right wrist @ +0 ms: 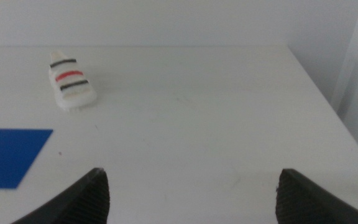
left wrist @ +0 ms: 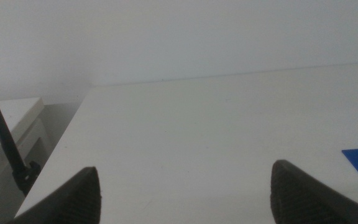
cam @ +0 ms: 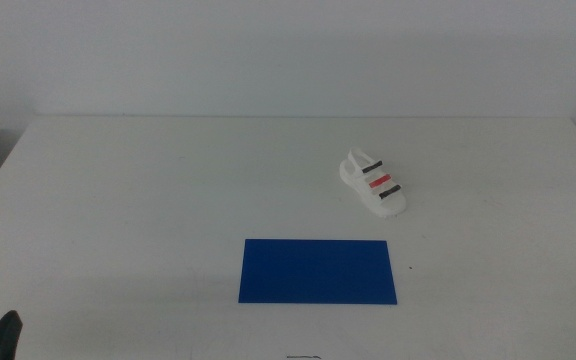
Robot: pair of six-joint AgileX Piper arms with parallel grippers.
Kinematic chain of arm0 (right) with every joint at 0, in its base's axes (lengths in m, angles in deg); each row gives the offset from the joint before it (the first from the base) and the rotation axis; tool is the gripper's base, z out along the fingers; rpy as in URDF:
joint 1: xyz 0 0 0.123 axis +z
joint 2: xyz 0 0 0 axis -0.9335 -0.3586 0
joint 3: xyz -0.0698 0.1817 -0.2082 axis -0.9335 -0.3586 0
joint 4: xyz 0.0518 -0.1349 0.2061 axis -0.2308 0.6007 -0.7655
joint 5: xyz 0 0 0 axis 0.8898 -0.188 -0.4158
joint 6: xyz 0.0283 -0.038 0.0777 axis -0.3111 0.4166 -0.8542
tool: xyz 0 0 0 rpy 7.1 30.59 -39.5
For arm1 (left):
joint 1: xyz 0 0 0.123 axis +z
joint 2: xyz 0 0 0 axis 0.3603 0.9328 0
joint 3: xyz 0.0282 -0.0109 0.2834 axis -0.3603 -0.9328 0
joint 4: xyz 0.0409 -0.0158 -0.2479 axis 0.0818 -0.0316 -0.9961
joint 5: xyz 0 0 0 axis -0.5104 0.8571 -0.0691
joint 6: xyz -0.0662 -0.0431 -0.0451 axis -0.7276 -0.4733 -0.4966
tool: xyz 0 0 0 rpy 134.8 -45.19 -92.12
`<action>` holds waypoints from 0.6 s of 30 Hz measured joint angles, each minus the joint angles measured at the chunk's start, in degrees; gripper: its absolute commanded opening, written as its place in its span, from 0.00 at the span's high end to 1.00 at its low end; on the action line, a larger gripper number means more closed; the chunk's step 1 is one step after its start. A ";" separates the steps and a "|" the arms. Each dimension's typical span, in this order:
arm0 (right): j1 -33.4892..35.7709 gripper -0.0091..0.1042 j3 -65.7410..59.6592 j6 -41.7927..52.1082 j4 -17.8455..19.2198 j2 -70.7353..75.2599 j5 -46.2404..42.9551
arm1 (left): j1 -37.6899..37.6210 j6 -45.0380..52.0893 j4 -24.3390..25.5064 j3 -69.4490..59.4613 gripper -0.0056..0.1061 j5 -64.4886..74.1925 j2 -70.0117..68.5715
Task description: Use one arm to grab the shoe from the table and place it on the mat.
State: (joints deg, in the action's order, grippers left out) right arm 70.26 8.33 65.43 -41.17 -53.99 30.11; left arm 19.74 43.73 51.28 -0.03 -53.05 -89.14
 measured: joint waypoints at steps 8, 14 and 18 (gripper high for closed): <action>0.00 0.14 13.46 0.00 -0.33 -7.08 4.46 | 0.00 0.00 0.00 0.00 0.11 0.00 0.00; 0.00 0.14 26.76 0.00 -0.41 -21.54 11.98 | 0.00 0.00 0.00 0.00 0.11 0.00 0.00; 0.00 0.14 36.43 0.00 -2.38 -32.80 19.82 | 0.00 0.00 0.00 0.00 0.11 0.00 0.00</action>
State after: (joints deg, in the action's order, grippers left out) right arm 70.26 44.75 65.43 -43.55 -86.79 49.93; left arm 19.74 43.73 51.28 -0.03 -53.05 -89.14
